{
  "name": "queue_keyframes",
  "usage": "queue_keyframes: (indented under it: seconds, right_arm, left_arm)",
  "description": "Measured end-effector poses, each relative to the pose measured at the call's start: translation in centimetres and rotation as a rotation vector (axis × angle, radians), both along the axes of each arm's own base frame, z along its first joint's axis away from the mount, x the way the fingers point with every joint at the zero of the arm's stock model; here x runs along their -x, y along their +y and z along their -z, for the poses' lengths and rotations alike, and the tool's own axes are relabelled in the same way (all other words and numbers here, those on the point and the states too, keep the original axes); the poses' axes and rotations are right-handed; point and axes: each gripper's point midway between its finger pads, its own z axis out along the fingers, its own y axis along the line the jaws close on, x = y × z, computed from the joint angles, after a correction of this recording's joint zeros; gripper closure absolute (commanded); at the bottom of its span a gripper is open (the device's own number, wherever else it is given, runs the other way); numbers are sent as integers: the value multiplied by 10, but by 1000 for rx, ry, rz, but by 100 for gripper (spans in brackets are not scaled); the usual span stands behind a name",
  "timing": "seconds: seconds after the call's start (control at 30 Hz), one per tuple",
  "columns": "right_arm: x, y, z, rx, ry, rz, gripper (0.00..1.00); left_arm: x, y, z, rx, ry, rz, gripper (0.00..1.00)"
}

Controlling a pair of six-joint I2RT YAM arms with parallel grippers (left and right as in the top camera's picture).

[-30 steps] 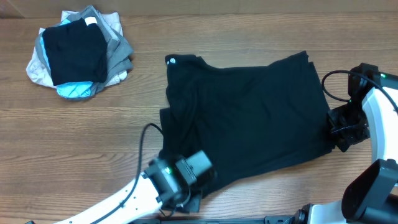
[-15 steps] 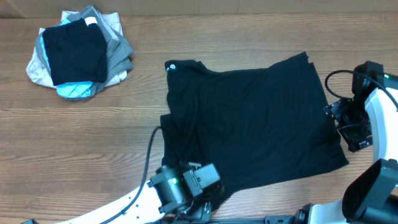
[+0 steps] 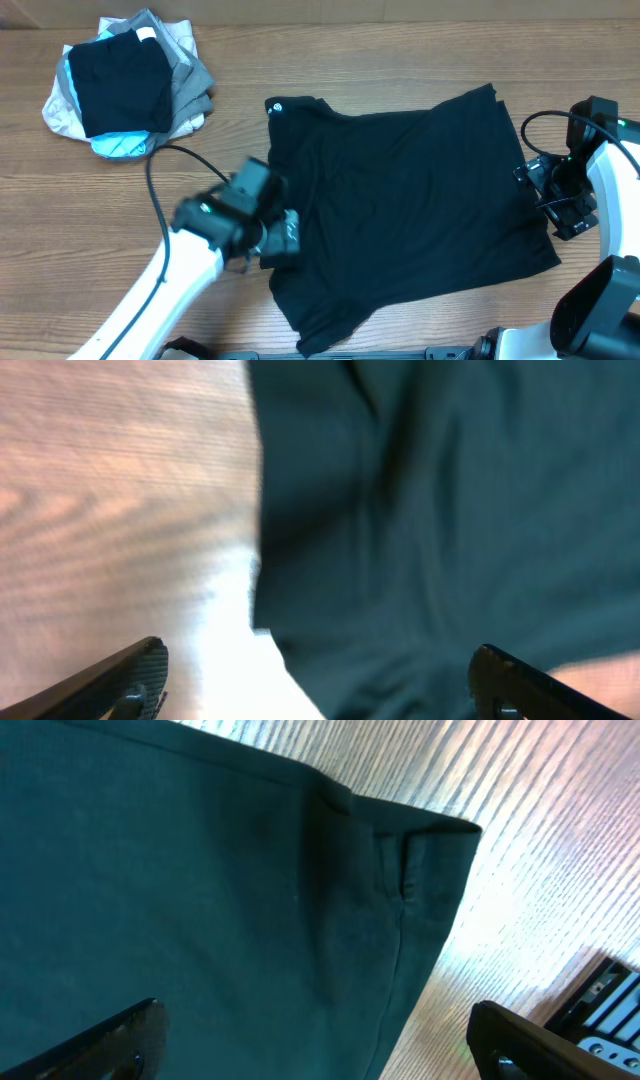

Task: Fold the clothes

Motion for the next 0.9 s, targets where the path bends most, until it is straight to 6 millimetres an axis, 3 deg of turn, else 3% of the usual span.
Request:
queue_keyframes:
  seconds: [0.23, 0.43, 0.57, 0.9]
  right_arm:
    - [-2, 1, 0, -6, -9, -7, 0]
    - [-5, 2, 0, -13, -21, -11, 0]
    - [-10, 4, 1, -31, -43, -34, 0]
    - [-13, 8, 1, -52, -57, -51, 0]
  left_arm:
    - [-41, 36, 41, 51, 81, -54, 19]
    - [-67, 46, 71, 70, 77, -15, 47]
    - [-78, 41, 75, 78, 34, 34, 93]
    - [-99, 22, 71, 111, -63, 85, 96]
